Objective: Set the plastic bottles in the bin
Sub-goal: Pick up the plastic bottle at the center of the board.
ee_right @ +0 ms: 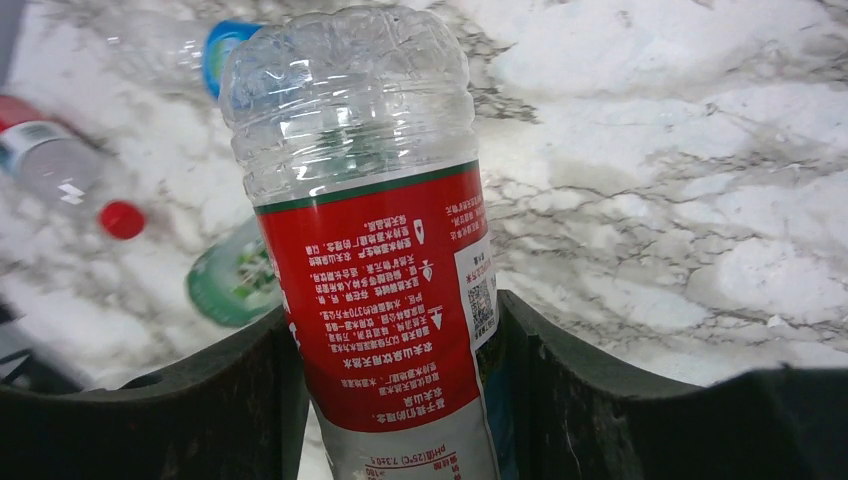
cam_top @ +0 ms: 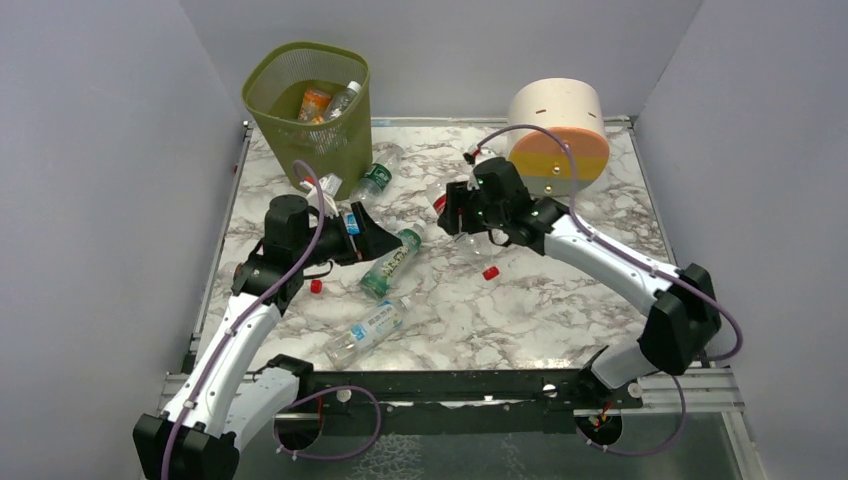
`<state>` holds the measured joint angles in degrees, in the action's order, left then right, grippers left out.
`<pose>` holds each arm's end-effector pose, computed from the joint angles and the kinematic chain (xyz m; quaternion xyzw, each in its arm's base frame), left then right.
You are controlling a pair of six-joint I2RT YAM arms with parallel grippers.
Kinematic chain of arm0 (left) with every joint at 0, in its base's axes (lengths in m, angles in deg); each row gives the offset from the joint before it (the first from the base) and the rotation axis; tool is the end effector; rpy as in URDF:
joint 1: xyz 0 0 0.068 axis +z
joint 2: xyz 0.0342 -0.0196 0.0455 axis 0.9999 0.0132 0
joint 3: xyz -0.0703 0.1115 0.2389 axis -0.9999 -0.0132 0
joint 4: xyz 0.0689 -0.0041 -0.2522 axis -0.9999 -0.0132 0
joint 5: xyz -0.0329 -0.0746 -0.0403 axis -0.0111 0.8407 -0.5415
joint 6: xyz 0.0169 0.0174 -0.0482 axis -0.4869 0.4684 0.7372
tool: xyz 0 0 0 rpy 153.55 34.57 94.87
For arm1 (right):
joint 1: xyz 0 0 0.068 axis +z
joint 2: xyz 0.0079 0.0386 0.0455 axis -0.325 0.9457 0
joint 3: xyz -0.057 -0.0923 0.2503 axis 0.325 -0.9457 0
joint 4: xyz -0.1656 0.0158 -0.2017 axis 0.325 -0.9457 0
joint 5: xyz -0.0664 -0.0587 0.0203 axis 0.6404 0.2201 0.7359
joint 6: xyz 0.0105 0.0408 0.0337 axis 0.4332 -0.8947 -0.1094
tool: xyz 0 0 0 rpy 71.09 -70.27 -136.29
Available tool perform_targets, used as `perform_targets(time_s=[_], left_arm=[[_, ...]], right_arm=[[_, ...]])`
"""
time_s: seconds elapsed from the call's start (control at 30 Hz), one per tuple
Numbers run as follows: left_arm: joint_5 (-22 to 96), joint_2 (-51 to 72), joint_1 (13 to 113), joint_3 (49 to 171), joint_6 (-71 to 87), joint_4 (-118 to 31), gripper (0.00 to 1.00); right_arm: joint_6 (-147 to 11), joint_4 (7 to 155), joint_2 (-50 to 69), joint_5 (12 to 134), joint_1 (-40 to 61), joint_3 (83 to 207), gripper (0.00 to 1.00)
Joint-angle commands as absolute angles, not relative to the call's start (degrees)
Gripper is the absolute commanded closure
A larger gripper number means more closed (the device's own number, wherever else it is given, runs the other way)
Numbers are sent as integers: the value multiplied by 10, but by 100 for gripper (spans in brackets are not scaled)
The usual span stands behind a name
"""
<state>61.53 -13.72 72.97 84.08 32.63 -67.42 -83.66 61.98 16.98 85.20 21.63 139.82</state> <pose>0.1829 -0.0734 0.3112 0.0021 0.8305 -0.4387 0.3432 0.2683 0.2263 0.2924 -0.1227 0.8891 0.2006 0.3927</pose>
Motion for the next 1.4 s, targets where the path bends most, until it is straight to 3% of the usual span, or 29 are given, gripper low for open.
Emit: perform_targets(time_s=[0.0, 0.33, 0.73, 1.37], left_arm=[[647, -175, 726, 817, 398, -590, 1], [611, -263, 726, 735, 526, -498, 1], [569, -285, 726, 714, 537, -517, 1], [579, -320, 726, 732, 529, -546, 1]], right_arm=[[-869, 601, 96, 738, 220, 1375, 53], [-908, 655, 32, 593, 220, 1305, 52], [-925, 730, 39, 552, 220, 1267, 51], [-926, 693, 2, 560, 220, 1265, 51]])
